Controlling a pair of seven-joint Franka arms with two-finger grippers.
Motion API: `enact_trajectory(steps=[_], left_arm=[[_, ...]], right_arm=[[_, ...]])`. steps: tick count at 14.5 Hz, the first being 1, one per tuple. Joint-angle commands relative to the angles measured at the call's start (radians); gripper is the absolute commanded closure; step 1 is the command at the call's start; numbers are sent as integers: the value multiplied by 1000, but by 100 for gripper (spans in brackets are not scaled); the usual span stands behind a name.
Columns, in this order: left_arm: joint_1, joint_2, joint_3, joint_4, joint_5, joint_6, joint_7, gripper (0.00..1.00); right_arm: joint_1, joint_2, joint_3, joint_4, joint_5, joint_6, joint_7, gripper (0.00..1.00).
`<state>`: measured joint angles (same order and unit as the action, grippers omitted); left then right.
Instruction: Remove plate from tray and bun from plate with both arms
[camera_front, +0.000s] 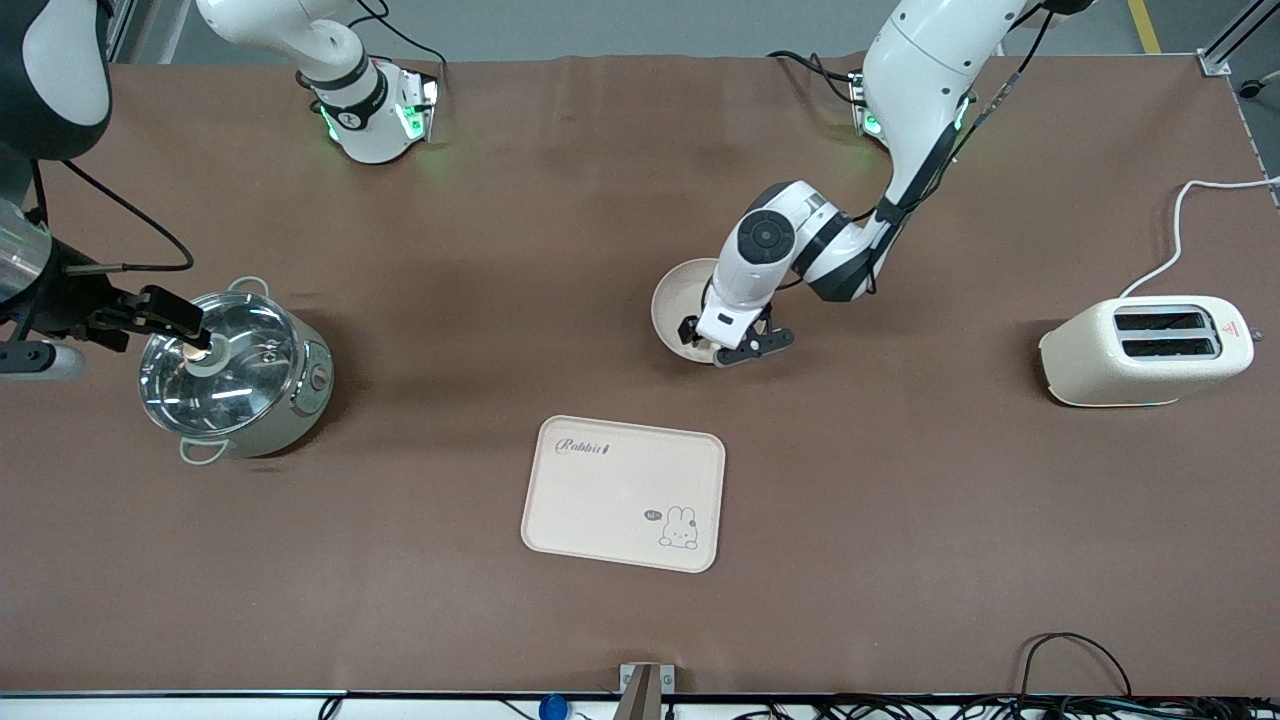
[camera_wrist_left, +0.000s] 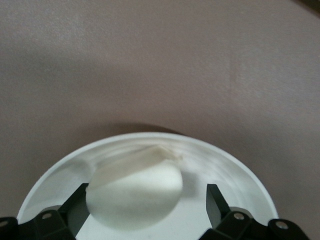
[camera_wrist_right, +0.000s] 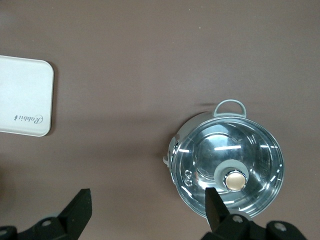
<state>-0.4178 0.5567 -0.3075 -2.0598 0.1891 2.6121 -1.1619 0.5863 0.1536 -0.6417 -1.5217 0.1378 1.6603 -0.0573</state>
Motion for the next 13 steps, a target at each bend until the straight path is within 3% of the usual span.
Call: enact_trajectory(steps=[1, 6, 7, 8, 10, 13], left_arm=[[1, 6, 11, 21, 61, -9, -47, 0], [17, 2, 11, 23, 62, -17, -31, 1], [16, 2, 11, 23, 62, -17, -36, 7], [13, 2, 11, 23, 59, -17, -45, 24], [7, 3, 11, 23, 59, -17, -93, 43], [7, 0, 10, 23, 61, -17, -101, 59]], right_arm=[[1, -31, 5, 44, -44, -95, 24, 0], [7, -23, 8, 95, -53, -90, 33, 0], [7, -23, 11, 107, -63, -89, 34, 0], [6, -22, 14, 115, -63, -89, 34, 0], [-63, -22, 91, 117, -61, -88, 31, 0], [-262, -25, 320, 118, -115, -91, 31, 0]])
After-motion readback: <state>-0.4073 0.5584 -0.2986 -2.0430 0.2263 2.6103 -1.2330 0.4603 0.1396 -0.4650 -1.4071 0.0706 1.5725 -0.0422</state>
